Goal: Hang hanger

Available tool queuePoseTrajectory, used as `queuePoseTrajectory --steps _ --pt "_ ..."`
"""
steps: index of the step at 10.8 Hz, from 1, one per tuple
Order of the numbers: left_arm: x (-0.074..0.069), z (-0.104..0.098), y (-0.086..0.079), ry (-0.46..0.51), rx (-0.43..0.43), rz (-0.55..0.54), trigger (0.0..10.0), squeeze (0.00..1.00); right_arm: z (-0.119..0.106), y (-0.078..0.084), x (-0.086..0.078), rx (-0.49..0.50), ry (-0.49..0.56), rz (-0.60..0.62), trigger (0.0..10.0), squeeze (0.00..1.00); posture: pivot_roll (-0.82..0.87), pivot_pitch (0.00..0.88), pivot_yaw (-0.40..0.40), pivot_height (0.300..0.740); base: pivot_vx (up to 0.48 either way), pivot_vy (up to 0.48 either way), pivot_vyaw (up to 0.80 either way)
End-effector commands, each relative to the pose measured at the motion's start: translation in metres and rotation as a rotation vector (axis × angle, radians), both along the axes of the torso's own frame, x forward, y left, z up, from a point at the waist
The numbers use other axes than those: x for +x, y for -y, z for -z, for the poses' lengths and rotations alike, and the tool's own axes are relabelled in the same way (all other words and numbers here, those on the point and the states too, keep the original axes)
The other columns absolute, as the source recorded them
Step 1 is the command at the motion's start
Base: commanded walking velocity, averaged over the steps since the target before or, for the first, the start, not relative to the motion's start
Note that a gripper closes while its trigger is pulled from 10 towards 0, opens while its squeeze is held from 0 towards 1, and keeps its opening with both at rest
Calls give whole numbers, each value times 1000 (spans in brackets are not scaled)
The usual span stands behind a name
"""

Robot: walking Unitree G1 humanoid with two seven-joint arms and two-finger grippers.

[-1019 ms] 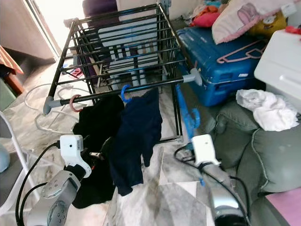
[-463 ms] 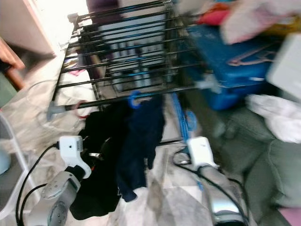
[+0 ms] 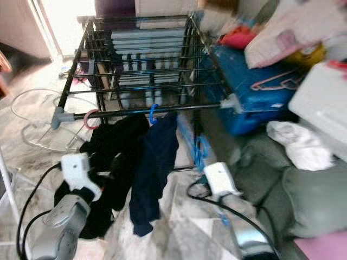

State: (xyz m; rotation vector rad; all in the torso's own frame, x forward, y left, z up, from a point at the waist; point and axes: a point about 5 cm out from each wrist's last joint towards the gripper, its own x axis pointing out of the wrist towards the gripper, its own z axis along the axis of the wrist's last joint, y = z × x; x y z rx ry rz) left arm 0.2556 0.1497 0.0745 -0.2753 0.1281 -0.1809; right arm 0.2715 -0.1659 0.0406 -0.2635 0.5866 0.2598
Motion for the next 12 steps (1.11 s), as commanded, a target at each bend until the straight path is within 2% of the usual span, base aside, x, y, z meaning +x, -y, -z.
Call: queuePoseTrajectory --steps 1,2,4,7,10,12 --pt "-2 2 0 -9 2 -9 10000 0 0 3 3 7 3 34 10000 0 -134 0 41 740 0 255 0" --pt "-5 6 2 -23 6 3 10000 0 1 3 2 19 7 59 10000 0 -135 0 47 740 0 326 0" --pt "-1 5 0 -21 12 3 10000 0 5 1 -3 22 -3 74 10000 0 -143 0 60 740 0 319 0" --pt "1 5 4 -23 24 36 10000 0 5 5 -2 42 3 132 10000 0 -154 0 81 740 80 272 0" --pt "0 6 3 -29 27 48 10000 0 8 0 -5 47 -6 126 10000 0 -152 0 95 740 166 0 -779" --pt "-1 7 4 -34 33 59 10000 0 8 -1 -5 47 -4 128 10000 0 -154 0 101 740 253 0 -206"
